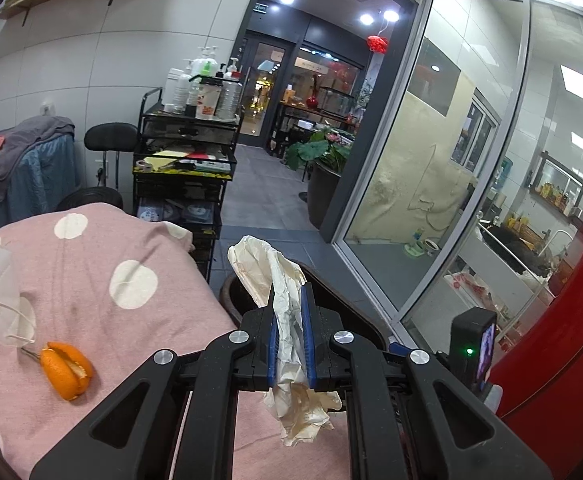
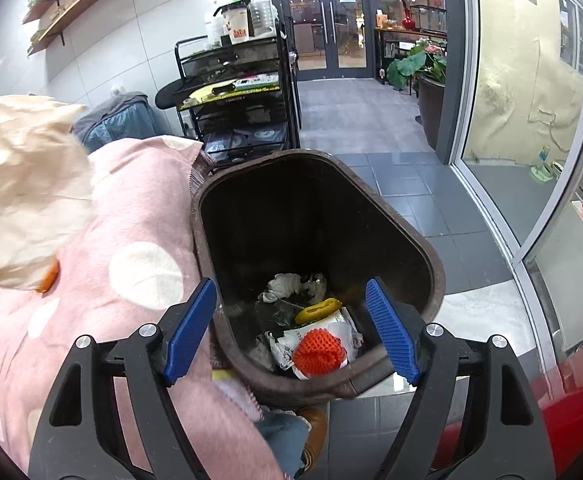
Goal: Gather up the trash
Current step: 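Carry the white tissue over the bin and open the left gripper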
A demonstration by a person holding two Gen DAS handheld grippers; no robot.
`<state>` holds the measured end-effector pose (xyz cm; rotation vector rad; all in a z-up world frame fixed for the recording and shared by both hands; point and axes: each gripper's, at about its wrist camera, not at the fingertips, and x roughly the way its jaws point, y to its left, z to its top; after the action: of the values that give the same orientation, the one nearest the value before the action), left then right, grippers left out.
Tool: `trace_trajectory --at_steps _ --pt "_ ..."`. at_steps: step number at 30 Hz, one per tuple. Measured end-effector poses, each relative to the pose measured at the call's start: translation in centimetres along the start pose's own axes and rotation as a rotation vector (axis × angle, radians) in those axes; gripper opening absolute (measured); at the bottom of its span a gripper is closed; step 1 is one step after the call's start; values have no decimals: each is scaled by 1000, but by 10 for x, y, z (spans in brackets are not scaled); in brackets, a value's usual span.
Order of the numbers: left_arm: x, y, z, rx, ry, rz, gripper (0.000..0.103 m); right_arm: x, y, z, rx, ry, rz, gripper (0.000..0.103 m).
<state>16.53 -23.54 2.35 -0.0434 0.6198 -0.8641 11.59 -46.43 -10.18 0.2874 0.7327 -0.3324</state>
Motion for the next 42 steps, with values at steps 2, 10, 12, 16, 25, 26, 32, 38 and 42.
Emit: trace_trajectory --at_steps 2,10,12,16,25,26,32,38,42 --pt "7 -3 0 2 11 -7 10 -10 0 -2 3 -14 6 78" --pt "43 -11 -2 -22 71 -38 10 -36 -4 -12 9 -49 -6 78" --pt "53 -12 -2 -30 92 -45 10 -42 -6 -14 9 -53 -11 78" --pt "70 -15 -3 -40 127 -54 10 -49 -11 -22 11 -50 -14 78" --pt "105 -16 -10 -39 208 -38 10 -52 -17 -32 25 -29 -17 78" --pt "108 -16 -11 -36 215 -35 10 -53 -17 -32 25 -29 -19 78" --pt "127 -17 -16 -18 265 -12 10 -56 -18 -36 25 -25 -20 78" --pt "142 -17 -20 7 306 14 16 -60 -22 -42 35 -17 -23 78" --pt "145 -18 -22 23 311 38 58 -61 -24 -45 41 -10 -20 78"
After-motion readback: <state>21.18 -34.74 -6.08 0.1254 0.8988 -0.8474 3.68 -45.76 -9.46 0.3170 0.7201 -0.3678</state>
